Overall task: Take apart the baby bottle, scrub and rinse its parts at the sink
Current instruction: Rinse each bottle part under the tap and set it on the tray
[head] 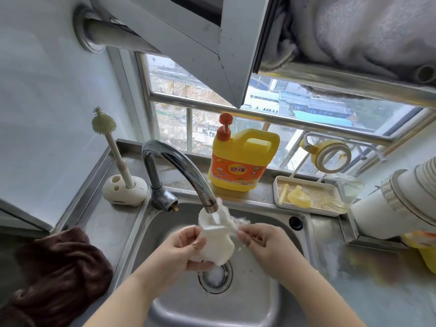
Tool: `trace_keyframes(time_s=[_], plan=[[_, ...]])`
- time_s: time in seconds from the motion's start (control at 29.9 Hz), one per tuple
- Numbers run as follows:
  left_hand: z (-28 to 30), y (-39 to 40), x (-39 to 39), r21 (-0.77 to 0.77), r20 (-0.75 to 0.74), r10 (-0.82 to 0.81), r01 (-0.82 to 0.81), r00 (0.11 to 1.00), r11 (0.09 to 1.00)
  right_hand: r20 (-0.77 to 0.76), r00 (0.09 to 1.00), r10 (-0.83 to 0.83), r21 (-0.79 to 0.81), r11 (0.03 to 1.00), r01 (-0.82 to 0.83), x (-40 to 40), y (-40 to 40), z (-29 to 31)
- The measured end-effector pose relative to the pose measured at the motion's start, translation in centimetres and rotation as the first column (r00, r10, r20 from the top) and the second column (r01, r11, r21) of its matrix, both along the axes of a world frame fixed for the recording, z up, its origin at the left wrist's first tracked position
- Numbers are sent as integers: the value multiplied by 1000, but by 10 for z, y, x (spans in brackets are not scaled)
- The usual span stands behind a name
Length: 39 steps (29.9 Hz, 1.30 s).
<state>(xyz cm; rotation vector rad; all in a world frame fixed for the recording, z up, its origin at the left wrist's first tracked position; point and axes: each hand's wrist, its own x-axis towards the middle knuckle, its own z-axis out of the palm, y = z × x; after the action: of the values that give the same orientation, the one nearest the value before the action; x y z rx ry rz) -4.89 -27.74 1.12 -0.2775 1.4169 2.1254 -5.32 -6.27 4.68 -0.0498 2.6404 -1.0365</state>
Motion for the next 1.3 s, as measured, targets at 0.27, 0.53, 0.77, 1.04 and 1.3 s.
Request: trace_keyframes(time_s=[0.27,0.53,0.77,1.04,1.3], plan=[[4,-3,-7,-87,-33,44,-46,999,995,20,1000,-20,4,1000,19,-4,5,0],[4,-10,-7,-104,-41,-90,85,995,991,62,998,-12,41,999,10,-2,12,3],[6,-3,-12,-111,-38,25,-29,999,993,40,999,-9,67,998,7,-6,18,5],[5,-5,-13,-105,-12,-47,46,999,993,36,999,-27,43,999,26,-6,21,5],[4,6,-10,-159,-18,-65,61,998,985,67,998,-18,33,999,16,-9,27,13]])
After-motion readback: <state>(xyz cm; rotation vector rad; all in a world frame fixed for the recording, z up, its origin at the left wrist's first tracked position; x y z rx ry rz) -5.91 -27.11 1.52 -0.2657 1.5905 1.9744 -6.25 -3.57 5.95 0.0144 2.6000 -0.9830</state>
